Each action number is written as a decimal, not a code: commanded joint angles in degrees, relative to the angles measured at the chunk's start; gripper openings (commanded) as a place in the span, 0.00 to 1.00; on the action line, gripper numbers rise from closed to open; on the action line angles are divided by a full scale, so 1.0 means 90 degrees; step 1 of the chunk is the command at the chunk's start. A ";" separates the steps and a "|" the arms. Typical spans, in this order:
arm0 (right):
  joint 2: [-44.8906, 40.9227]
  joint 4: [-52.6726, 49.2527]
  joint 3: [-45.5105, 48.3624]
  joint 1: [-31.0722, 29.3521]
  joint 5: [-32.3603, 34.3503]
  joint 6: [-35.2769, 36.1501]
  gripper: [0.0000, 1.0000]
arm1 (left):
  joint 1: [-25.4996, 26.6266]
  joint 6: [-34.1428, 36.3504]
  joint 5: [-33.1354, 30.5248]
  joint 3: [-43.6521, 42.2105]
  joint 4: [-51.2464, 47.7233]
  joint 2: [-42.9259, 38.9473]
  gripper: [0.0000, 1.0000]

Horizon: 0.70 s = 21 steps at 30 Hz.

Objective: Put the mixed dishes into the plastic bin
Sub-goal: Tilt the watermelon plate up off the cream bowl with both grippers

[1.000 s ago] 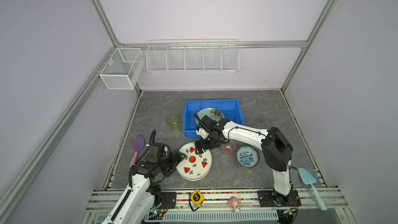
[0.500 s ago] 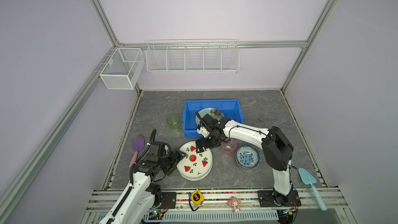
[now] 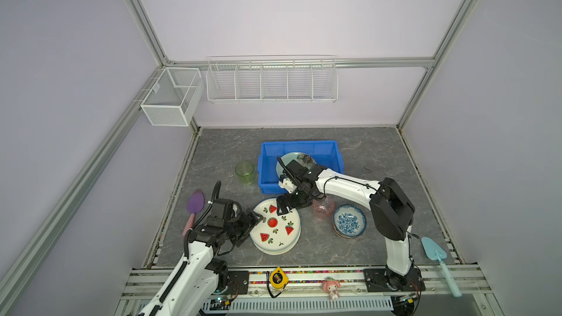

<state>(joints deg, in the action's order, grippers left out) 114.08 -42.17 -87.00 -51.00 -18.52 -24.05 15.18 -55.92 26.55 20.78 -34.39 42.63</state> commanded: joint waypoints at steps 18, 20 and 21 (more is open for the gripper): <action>0.0058 0.0329 -0.0236 0.0057 -0.1000 -0.0211 0.98 | 0.0051 -0.0105 0.0117 0.0189 0.0695 0.0356 0.87; 0.0077 0.0324 -0.0236 0.0053 -0.0997 -0.0208 0.98 | 0.0046 -0.0110 0.0119 0.0212 0.0696 0.0335 0.86; 0.0092 0.0324 -0.0236 0.0057 -0.0999 -0.0201 0.98 | 0.0051 -0.0106 0.0113 0.0223 0.0682 0.0329 0.85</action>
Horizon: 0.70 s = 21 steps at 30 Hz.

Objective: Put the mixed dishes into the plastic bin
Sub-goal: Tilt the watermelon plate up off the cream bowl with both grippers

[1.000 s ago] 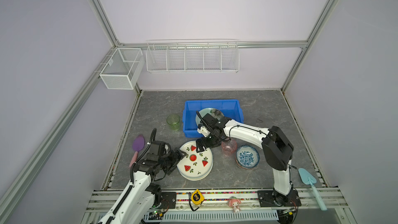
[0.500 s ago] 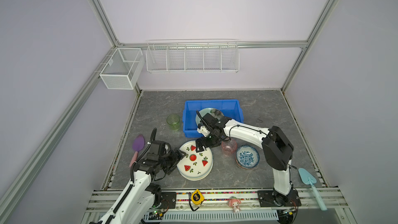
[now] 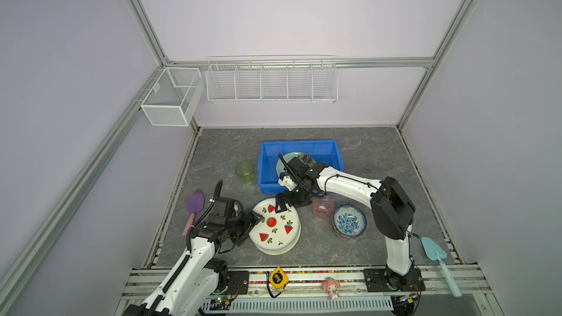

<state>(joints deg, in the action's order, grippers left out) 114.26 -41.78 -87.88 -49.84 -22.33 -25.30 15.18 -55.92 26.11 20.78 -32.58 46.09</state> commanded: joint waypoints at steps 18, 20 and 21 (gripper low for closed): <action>0.0313 0.0291 -0.0160 -0.0067 -0.0540 0.0016 0.98 | 0.0043 -0.0142 0.0131 0.0587 0.0136 -0.0289 0.78; 0.0321 0.0295 -0.0141 -0.0066 -0.0522 0.0018 0.98 | 0.0050 -0.0134 0.0136 0.0614 0.0124 -0.0284 0.78; 0.0327 0.0301 -0.0141 -0.0079 -0.0513 0.0016 0.98 | 0.0043 -0.0142 0.0143 0.0621 0.0116 -0.0287 0.77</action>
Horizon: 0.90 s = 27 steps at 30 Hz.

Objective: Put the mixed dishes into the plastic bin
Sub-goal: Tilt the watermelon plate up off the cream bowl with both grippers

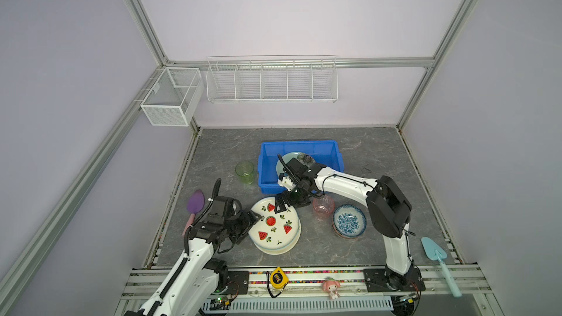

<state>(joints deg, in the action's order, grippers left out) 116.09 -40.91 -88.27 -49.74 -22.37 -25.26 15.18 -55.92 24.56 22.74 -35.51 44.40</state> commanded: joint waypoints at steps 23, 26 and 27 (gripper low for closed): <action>0.0154 0.0142 -0.0119 -0.0094 -0.0366 0.0072 0.98 | 0.0050 -0.0320 0.0435 0.0550 0.0546 -0.0335 0.48; 0.0138 0.0131 -0.0141 -0.0089 -0.0358 0.0069 0.99 | 0.0050 -0.0341 0.0445 0.0549 0.0563 -0.0343 0.46; 0.0140 0.0116 -0.0145 -0.0089 -0.0356 0.0074 0.99 | 0.0051 -0.0348 0.0445 0.0549 0.0574 -0.0338 0.44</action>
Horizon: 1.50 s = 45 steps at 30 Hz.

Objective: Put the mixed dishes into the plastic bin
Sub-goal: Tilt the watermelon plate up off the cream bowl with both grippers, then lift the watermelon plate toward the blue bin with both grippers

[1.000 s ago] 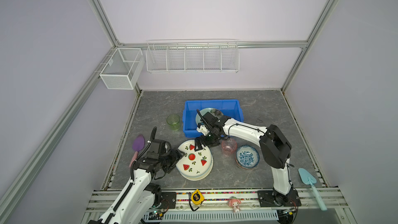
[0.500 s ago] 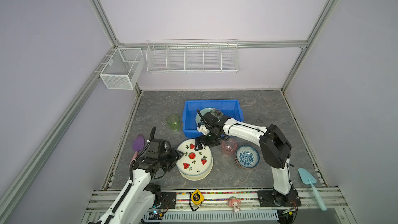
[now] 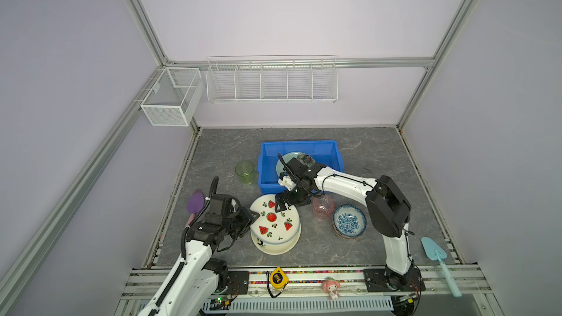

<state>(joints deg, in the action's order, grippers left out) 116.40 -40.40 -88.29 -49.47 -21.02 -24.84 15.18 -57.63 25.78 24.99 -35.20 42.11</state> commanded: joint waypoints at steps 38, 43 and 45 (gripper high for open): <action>-0.0070 -0.0264 -0.0356 -0.0042 -0.0199 0.0200 0.97 | 0.0046 -0.0074 0.0510 0.0250 0.0799 -0.0428 0.00; -0.0212 -0.0378 -0.0385 0.0004 -0.0084 0.0234 0.96 | 0.0032 0.0224 0.0597 0.0318 0.0631 -0.0474 0.00; -0.0273 -0.0430 -0.0385 0.0028 -0.0025 0.0245 0.95 | 0.0018 0.0345 0.0655 0.0347 0.0556 -0.0489 0.00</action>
<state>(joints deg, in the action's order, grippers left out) 116.92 -42.63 -90.61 -49.47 -20.78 -23.62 15.29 -56.18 27.29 25.30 -34.61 39.09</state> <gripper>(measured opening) 0.951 0.119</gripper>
